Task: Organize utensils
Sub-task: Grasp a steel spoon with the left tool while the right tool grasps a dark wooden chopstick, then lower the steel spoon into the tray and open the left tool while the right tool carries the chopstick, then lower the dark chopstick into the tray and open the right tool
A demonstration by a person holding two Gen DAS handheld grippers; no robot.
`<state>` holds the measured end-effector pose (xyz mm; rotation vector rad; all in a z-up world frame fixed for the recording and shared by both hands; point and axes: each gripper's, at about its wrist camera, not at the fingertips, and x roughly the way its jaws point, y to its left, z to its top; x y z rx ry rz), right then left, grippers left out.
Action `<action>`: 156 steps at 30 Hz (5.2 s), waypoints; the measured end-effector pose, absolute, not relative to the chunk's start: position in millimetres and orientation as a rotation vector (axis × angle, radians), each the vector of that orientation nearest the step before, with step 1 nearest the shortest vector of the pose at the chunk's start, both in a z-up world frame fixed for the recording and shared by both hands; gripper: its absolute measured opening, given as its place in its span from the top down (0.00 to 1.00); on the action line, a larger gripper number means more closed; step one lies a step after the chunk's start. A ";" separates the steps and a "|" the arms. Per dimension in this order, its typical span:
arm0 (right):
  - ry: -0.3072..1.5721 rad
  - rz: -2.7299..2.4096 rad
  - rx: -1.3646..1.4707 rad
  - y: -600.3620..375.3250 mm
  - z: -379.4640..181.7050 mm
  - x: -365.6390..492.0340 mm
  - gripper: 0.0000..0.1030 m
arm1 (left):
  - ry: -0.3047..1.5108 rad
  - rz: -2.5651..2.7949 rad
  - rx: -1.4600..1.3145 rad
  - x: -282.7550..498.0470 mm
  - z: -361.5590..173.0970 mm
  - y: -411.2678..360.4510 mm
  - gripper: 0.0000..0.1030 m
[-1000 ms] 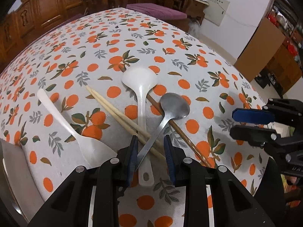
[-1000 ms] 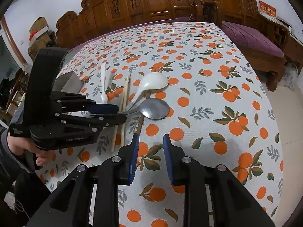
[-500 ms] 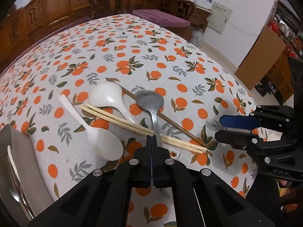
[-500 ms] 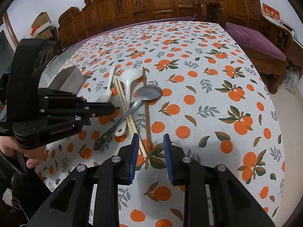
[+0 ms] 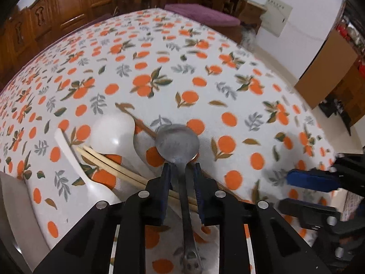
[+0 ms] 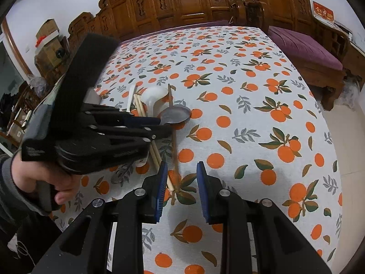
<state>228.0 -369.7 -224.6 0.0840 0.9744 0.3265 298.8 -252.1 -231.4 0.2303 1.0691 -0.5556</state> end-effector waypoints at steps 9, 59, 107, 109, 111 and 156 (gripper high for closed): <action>0.981 0.316 0.073 -368.1 -228.4 229.6 0.72 | 1.032 -0.525 0.163 297.7 -220.4 -236.4 0.95; 0.836 0.358 -0.065 -274.4 -169.0 265.9 0.94 | 0.769 -0.359 0.022 225.3 -90.4 -79.6 0.99; 0.838 0.672 0.048 -135.4 -198.0 268.5 0.94 | 0.992 -0.261 -0.036 273.3 -206.7 20.5 0.99; 0.838 0.683 0.057 -133.6 -196.7 267.5 0.94 | 0.975 -0.250 -0.038 271.7 -201.9 23.8 0.99; 0.833 0.691 0.064 -131.8 -193.8 266.5 0.94 | 0.953 -0.236 -0.047 268.9 -194.5 28.6 0.98; 0.740 0.659 -0.013 -119.8 -181.4 272.4 0.93 | 0.752 0.019 -0.067 258.9 -144.7 71.2 0.16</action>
